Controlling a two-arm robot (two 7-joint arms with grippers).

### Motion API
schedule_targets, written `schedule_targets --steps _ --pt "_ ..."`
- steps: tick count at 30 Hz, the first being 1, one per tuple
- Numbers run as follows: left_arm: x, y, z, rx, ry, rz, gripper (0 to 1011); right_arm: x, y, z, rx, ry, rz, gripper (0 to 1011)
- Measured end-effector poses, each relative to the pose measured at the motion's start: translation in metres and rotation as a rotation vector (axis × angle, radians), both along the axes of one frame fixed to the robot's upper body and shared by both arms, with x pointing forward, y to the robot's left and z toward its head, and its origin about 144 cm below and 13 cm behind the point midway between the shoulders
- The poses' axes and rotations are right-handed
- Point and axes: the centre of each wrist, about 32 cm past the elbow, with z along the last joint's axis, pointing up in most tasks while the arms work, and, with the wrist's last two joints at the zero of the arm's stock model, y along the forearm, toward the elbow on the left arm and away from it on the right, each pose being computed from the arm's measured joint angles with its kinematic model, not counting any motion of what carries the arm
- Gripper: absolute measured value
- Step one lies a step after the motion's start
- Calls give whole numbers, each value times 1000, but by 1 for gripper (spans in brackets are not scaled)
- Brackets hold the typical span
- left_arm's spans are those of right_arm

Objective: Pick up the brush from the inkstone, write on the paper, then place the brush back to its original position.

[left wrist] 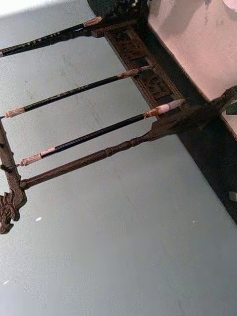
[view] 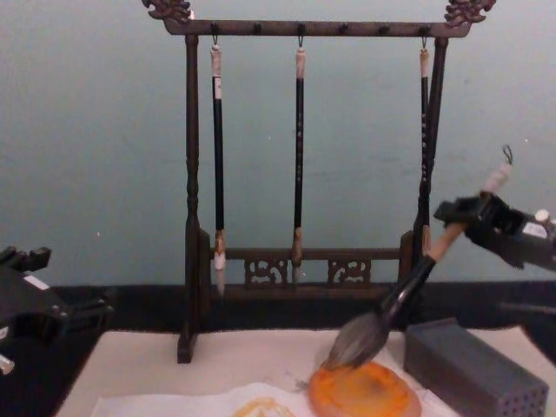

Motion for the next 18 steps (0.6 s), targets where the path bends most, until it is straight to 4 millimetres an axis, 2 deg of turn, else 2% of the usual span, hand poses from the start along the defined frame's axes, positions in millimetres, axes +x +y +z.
schedule_targets --steps 18 --pt "0 0 0 0 0 0 1001 -28 16 31 -264 -276 153 169"
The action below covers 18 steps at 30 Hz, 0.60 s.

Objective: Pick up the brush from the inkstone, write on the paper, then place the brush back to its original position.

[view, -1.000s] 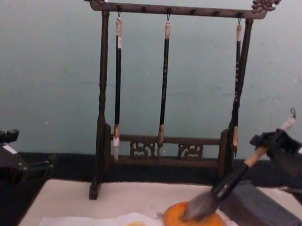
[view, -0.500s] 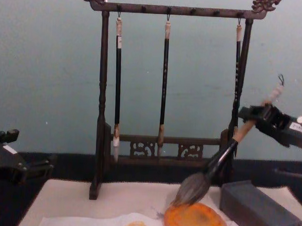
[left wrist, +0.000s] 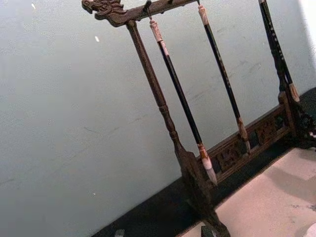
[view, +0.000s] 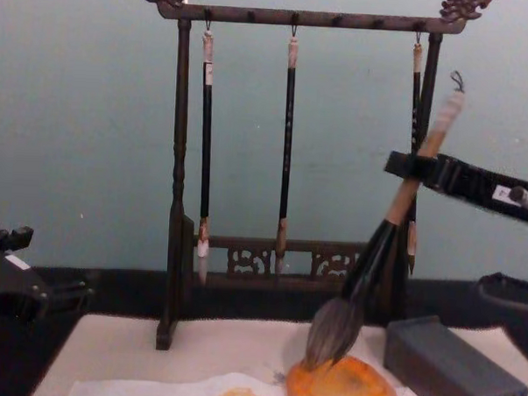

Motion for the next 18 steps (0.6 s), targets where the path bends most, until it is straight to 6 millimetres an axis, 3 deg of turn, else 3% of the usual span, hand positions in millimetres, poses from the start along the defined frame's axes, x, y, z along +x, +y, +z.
schedule_targets --steps 8,18 --pt "0 0 0 0 0 0 1001 -12 17 5 -135 -137 60 169" --pt "0 0 0 0 0 0 1001 -20 39 -2 -278 -302 108 169"
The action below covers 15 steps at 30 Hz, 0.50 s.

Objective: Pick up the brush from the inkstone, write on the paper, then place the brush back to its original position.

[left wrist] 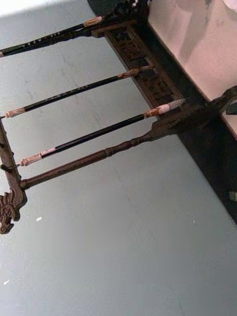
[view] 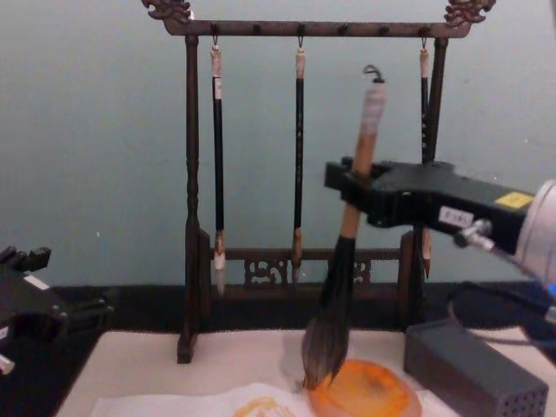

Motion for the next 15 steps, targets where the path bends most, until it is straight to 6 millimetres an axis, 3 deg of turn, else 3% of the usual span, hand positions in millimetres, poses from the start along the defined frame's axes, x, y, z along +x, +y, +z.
schedule_targets --steps 15 --pt "0 0 0 0 0 0 1001 5 21 -24 -75 -168 38 169"
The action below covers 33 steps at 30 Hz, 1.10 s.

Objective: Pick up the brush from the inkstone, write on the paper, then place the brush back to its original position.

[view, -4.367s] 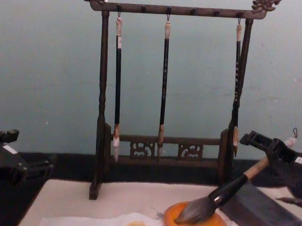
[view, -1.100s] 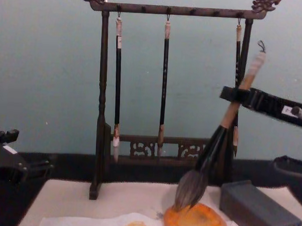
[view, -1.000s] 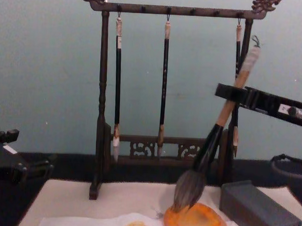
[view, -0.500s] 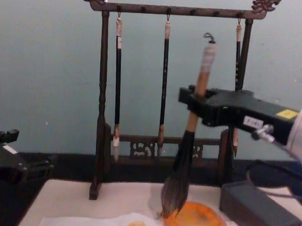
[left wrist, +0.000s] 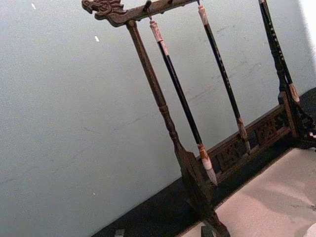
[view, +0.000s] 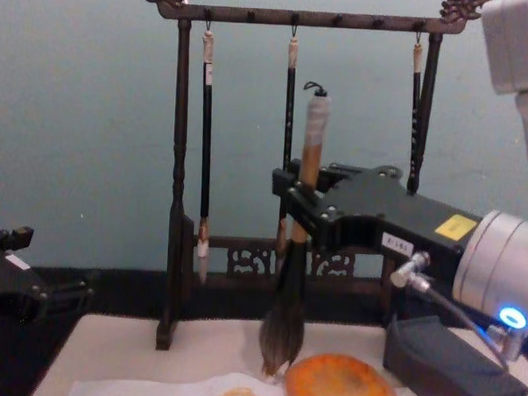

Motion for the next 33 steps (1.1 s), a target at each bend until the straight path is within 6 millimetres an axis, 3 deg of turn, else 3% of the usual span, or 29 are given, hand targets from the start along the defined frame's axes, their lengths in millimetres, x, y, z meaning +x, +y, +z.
schedule_targets --steps 33 --pt "0 0 0 0 0 0 1001 4 14 -27 -43 -34 40 169"
